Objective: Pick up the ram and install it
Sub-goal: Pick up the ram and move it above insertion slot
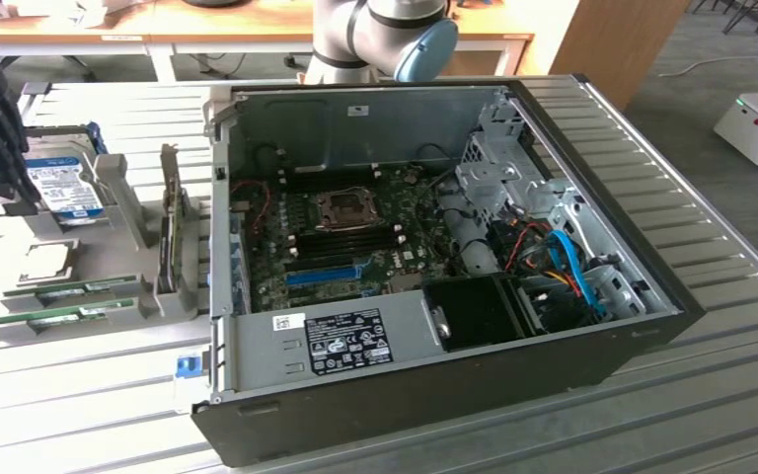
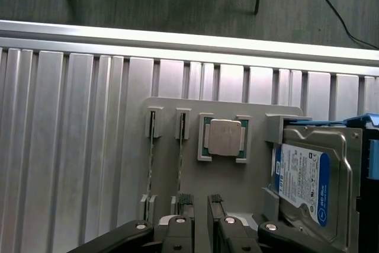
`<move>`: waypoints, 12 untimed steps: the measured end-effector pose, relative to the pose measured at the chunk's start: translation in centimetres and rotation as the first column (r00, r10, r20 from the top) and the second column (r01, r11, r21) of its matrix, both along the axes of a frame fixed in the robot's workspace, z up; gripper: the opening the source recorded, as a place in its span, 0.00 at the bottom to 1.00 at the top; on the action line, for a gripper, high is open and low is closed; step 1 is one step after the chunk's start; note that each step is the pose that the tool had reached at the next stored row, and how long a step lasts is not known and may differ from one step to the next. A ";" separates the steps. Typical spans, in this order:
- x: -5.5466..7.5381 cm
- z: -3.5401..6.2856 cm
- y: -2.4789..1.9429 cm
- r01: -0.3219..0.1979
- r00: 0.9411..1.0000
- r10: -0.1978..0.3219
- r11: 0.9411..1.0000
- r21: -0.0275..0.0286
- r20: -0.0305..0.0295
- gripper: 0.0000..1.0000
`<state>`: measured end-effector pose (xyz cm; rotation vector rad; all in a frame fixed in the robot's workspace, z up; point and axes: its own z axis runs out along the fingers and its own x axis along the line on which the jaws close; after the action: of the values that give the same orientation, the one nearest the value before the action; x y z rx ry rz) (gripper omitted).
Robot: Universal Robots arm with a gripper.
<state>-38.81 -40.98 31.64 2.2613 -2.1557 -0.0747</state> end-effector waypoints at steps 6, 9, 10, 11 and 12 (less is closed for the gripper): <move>0.0 -1.10 0.00 0.000 1.000 0.000 1.000 0.000 0.000 0.24; 0.0 -1.63 0.00 0.000 1.000 0.000 1.000 0.000 0.000 0.24; 0.0 -1.83 0.00 0.000 1.000 0.000 1.000 0.000 0.000 0.24; 0.0 -2.01 0.00 0.000 1.000 0.000 1.000 0.000 0.000 0.24; 0.0 -2.18 0.00 0.000 1.000 0.000 1.000 0.000 0.000 0.24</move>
<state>-38.81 -40.98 29.45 2.2612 -2.1557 -0.0748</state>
